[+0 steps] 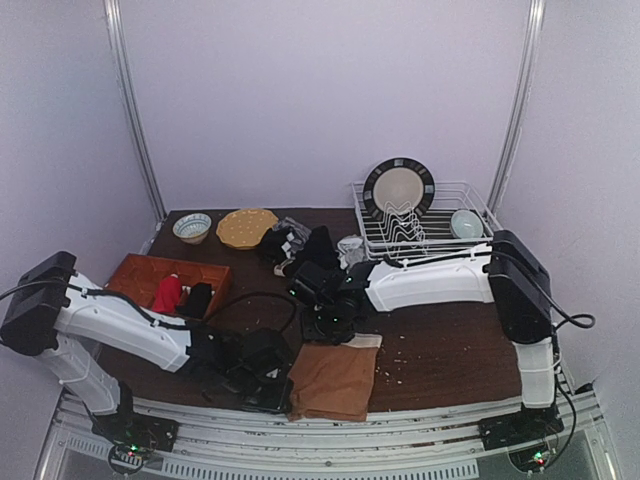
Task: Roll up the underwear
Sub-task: Pick up the underwear from the center of the board.
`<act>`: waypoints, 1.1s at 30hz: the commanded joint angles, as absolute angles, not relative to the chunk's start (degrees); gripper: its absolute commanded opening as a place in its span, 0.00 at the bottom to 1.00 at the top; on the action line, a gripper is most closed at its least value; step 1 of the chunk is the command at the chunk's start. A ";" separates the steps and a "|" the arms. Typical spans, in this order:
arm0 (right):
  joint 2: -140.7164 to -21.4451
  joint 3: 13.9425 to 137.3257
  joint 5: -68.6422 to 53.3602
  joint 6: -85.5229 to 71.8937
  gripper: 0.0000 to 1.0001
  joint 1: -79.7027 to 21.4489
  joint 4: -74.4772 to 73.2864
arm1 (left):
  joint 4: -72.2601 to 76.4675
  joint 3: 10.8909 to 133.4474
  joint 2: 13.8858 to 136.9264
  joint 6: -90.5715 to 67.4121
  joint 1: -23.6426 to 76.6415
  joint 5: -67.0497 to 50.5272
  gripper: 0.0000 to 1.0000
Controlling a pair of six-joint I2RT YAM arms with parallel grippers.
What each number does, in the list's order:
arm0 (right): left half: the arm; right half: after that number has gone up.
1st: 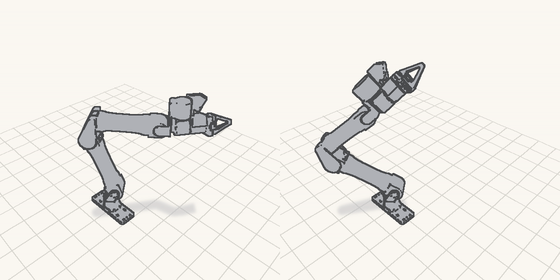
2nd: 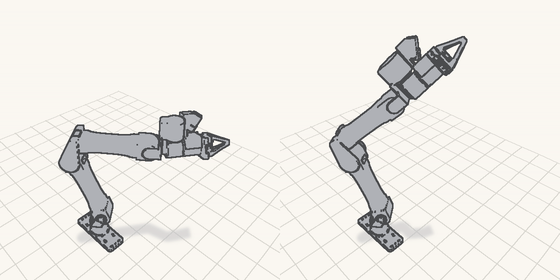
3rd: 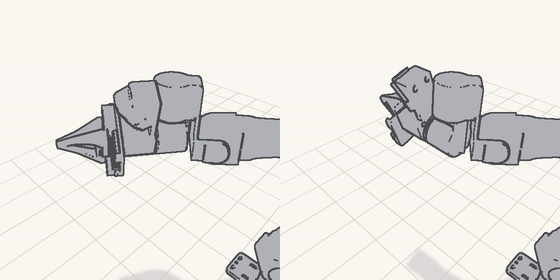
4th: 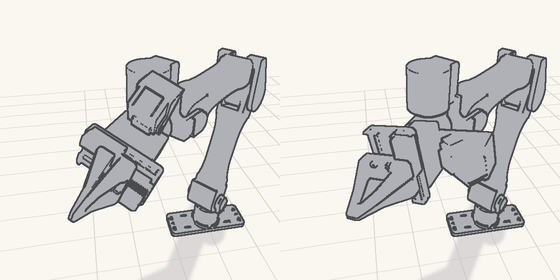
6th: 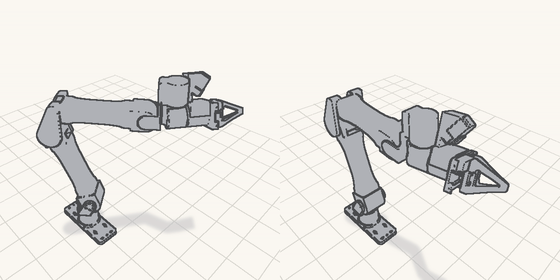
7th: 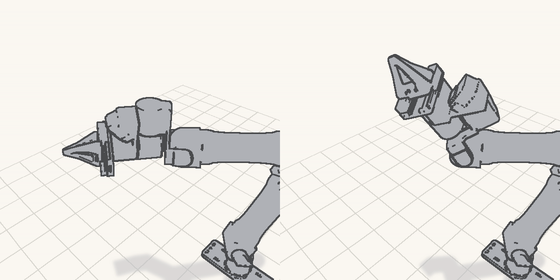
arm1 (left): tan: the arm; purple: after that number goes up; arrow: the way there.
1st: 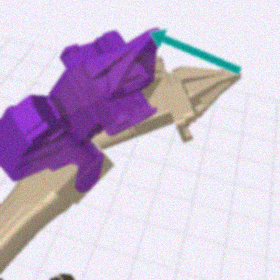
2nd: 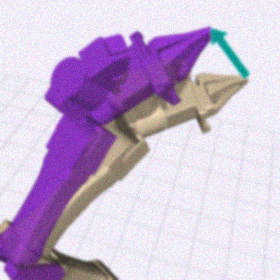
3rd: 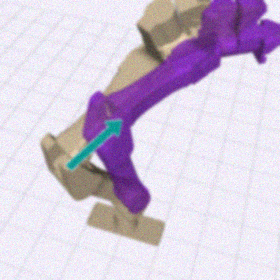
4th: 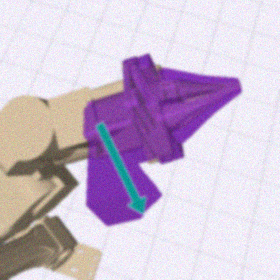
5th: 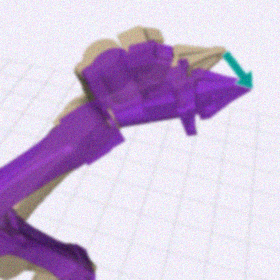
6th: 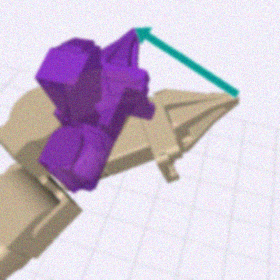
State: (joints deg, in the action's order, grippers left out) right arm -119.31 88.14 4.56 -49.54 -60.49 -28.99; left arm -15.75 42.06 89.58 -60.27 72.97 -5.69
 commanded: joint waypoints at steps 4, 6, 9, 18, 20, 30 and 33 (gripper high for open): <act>-125.87 97.36 7.54 -50.77 0.54 -60.26 -36.07 | -15.55 42.68 90.41 -57.68 73.21 -5.01 0.00; -128.11 99.17 7.23 -50.95 0.53 -60.25 -37.45 | -15.38 42.38 90.27 -57.38 73.21 -4.97 0.00; -130.91 100.24 5.22 -51.76 0.49 -60.25 -39.03 | -15.64 42.45 89.93 -56.88 73.20 -4.63 0.00; -134.66 99.21 5.64 -52.49 0.25 -60.35 -42.39 | -15.47 41.43 88.85 -56.33 73.21 -3.49 0.00; -135.12 98.36 4.49 -52.43 0.15 -60.28 -41.84 | -15.38 41.32 88.70 -56.27 73.29 -3.08 0.00; -123.54 87.96 -7.11 -45.46 0.00 -57.75 -23.40 | -19.55 40.63 82.78 -54.86 73.69 5.79 0.00; -118.75 83.59 -13.27 -43.58 0.00 -56.48 -13.24 | -24.82 42.66 81.24 -53.21 73.98 10.81 0.00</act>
